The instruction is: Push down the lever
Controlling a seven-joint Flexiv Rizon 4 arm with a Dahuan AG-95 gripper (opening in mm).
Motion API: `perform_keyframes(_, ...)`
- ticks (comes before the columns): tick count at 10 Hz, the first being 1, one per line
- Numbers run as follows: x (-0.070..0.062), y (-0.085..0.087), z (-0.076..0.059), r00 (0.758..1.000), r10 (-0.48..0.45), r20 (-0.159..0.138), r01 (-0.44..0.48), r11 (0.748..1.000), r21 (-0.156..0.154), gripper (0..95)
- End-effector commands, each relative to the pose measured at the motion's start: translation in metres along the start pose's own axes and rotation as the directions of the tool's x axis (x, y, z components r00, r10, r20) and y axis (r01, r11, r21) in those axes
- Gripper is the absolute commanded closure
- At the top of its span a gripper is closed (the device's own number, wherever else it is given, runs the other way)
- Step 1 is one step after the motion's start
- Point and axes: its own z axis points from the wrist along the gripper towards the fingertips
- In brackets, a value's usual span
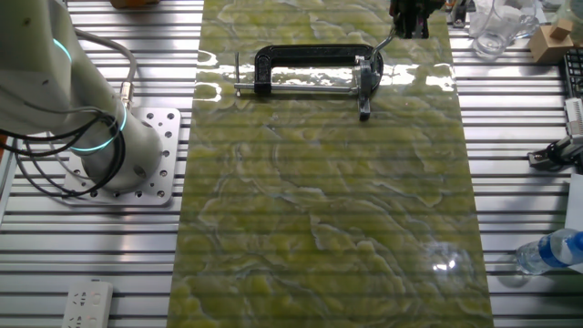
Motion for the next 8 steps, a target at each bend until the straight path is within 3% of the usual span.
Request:
perform_keyframes(1, 0.0, 0.0, 0.0, 0.998, 0.053, 0.013, -0.053, 0.999, -0.01, 95.0)
perform_keyframes(8, -0.003, 0.026, 0.017, 0.993, 0.111, 0.028, -0.111, 0.994, 0.003, 95.0)
